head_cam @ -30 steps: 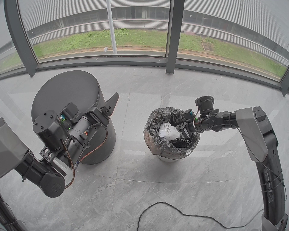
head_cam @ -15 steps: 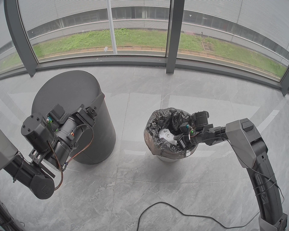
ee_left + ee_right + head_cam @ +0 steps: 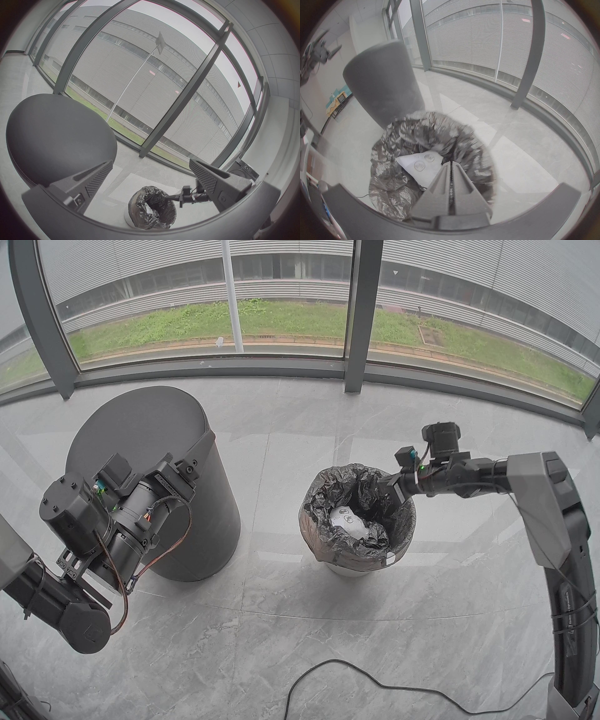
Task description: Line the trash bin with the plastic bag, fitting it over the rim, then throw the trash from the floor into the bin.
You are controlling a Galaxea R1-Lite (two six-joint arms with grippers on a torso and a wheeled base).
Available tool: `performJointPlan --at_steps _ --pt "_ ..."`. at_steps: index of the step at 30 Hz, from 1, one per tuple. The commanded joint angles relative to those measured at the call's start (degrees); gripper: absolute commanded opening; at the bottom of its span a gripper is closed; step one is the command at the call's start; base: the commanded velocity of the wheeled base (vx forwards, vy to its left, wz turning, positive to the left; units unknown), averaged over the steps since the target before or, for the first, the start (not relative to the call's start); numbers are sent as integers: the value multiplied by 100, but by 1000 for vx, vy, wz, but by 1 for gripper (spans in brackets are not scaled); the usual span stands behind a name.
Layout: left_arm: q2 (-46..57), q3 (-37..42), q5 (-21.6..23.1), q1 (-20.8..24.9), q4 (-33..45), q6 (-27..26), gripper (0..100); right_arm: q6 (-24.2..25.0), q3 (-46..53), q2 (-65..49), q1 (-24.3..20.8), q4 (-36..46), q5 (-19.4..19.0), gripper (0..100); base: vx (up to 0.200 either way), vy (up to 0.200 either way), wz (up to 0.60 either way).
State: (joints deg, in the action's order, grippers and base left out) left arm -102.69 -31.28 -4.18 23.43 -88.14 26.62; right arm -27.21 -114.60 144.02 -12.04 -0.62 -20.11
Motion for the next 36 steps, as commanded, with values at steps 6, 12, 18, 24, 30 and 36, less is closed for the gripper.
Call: performJointPlan --at_steps 6,12,18,24,30,36 --pt "48 -10 -21 -32 -2 -8 100 989 1 -2677 326 2576 -19 0 0 0 0" --pt "777 447 14 -216 -2 -368 100 2088 1 -4787 791 8368 16 0 0 0 0" --pt "2113 1880 348 -585 -2 -887 100 2097 1 -7002 1046 9045 34 0 0 0 0" --pt "3941 3128 638 -2229 218 -1001 100 1912 922 -10306 1547 8245 25 0 0 0 0" --pt "5919 3128 743 -2607 2424 -1467 100 1912 6881 -13523 1635 3631 51 0 0 0 0" --pt "8309 3128 717 -2659 5210 -2328 100 1912 9333 -13954 1530 1574 500 0 0 0 0"
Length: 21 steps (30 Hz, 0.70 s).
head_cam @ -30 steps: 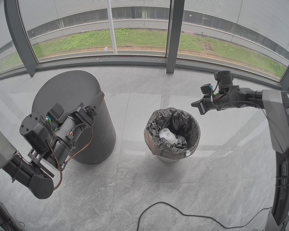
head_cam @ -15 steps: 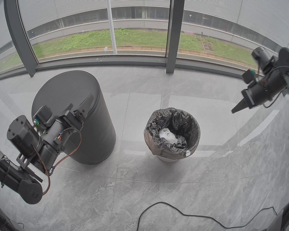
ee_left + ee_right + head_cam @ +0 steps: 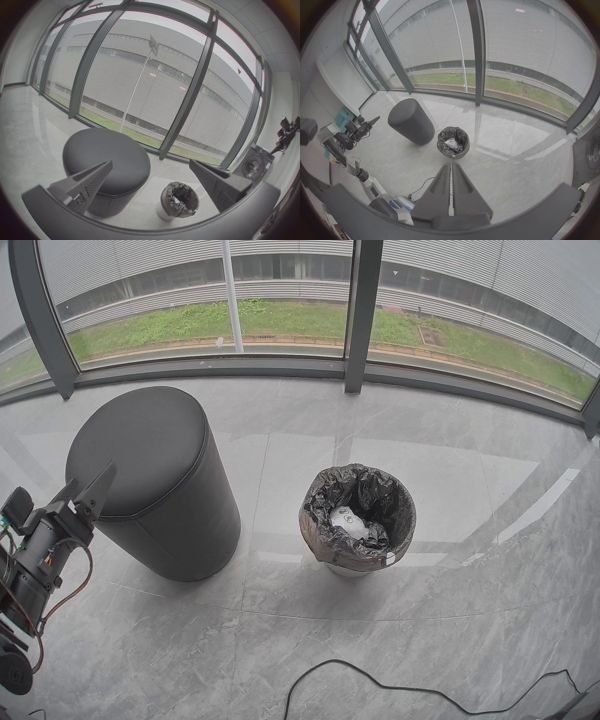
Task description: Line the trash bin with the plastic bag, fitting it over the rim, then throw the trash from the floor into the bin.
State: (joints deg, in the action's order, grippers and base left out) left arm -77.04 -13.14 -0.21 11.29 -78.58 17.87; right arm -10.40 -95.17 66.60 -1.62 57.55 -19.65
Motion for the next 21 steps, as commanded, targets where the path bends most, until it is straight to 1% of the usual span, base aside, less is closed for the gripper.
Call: performJointPlan --at_steps 1,2,3,4,5,6,8,9,10,13,16,19,20,21 --pt "6456 1314 328 -1454 5151 -1541 100 222 8041 -6211 487 -4454 691 0 0 0 0" --pt "6843 1314 328 -1463 5696 -1550 100 231 8419 -6211 487 -4674 779 0 0 0 0" --pt "7168 1314 320 -1480 6320 -1576 100 240 8849 -6211 496 -5061 884 0 0 0 0" --pt "7230 1314 284 -1480 6425 -1585 100 249 9051 -6211 496 -5254 937 0 0 0 0" --pt "7133 1314 117 -1489 6531 -1567 100 328 9517 -6211 487 -5957 1165 0 0 0 0" --pt "7116 1314 21 -1489 6575 -1523 100 416 9517 -6203 496 -6142 1280 0 0 0 0" --pt "7142 1314 -67 -1489 6979 -1532 100 609 9500 -6211 496 -5949 1482 0 0 0 0" --pt "7142 1314 -67 -1489 6979 -1532 100 609 9500 -6211 496 -5949 1482 0 0 0 0" --pt "7151 1305 -181 -1489 7691 -1515 100 741 9508 -6211 487 -5931 1596 0 0 0 0" --pt "7151 1314 -261 -1498 7779 -1638 100 820 9517 -6238 461 -5773 1824 0 0 0 0" --pt "7142 1314 -252 -1463 7884 -1690 100 723 9500 -6238 426 -5755 1851 0 0 0 0" --pt "7151 1314 -243 -1366 7902 -1708 100 785 9508 -6238 426 -5755 1868 0 0 0 0" --pt "7168 1305 -243 -1261 7902 -1708 100 820 9517 -6238 417 -5746 1868 0 0 0 0" --pt "7256 1314 -234 -1050 7884 -1717 100 917 9517 -6238 417 -5746 1868 0 0 0 0"
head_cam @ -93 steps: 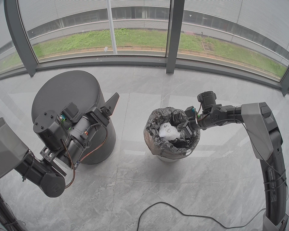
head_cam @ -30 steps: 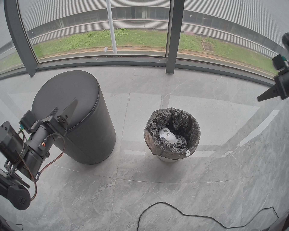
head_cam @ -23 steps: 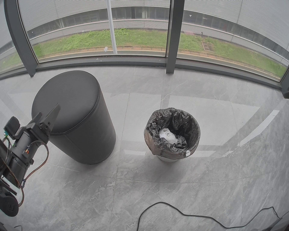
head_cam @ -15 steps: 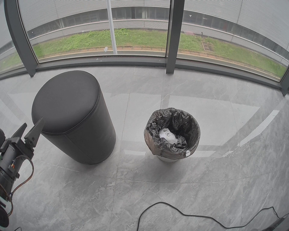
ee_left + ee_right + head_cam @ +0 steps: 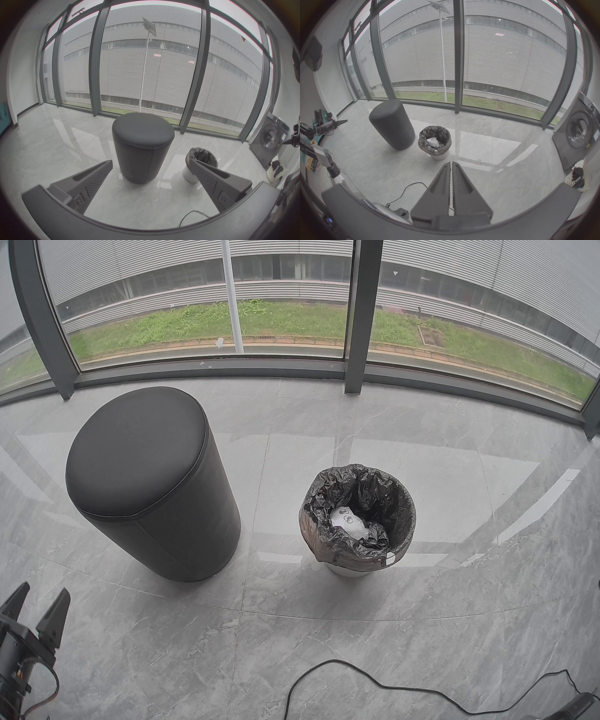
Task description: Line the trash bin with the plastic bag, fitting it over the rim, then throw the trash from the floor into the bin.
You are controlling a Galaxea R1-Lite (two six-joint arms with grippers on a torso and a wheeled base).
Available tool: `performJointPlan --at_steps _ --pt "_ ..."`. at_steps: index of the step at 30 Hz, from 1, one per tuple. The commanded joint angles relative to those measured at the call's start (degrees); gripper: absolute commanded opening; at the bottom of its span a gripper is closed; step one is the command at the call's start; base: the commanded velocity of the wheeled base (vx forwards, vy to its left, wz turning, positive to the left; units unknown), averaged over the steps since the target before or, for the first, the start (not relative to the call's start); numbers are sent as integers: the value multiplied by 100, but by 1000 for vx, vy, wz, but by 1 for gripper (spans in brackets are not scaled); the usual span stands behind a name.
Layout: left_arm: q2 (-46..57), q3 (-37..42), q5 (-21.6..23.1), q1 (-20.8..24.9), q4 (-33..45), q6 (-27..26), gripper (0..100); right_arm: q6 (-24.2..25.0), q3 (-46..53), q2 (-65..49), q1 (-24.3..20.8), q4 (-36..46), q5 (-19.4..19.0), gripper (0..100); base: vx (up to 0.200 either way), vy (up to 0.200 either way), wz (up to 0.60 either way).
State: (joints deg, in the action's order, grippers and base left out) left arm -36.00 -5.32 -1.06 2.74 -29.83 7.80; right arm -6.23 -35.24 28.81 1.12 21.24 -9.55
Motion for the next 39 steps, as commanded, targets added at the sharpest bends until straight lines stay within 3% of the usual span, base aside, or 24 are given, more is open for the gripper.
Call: performJointPlan --at_steps 1,8,12,39 --pt "3222 532 -149 -72 2957 -727 100 561 3524 -2476 125 -2115 867 0 0 0 0" --pt "3547 532 -158 -195 2930 -675 100 535 3516 -2652 -7 -2115 867 0 0 0 0" --pt "3600 532 -448 -257 2922 -631 100 561 3516 -2872 -112 -2115 884 0 0 0 0" --pt "3600 532 -439 -257 2957 -727 100 570 3516 -2872 -112 -2115 893 0 0 0 0"
